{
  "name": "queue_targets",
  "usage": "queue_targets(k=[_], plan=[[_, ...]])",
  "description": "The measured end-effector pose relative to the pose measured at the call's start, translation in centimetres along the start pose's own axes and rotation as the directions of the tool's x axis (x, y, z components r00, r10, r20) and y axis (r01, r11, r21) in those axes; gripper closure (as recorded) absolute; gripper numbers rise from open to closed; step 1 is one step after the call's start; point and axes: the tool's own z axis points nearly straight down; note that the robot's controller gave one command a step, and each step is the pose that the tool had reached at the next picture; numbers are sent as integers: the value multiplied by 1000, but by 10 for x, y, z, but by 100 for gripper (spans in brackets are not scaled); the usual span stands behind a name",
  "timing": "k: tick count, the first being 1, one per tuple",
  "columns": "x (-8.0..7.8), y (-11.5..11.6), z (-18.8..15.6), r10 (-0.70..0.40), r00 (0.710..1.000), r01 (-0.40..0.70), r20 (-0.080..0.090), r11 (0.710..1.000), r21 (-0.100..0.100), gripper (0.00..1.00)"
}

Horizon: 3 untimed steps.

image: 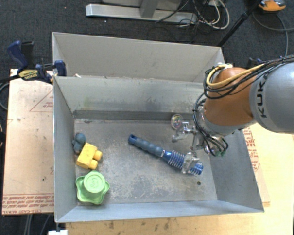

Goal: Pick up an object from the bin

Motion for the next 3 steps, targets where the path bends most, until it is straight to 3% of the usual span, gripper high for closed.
queue_targets(k=[1,2,3], plan=[[0,1,34,134,991,-134,3,991,0,0],[-1,1,31,135,991,-135,1,991,0,0],[-4,0,29,136,991,-136,10,991,1,100]])
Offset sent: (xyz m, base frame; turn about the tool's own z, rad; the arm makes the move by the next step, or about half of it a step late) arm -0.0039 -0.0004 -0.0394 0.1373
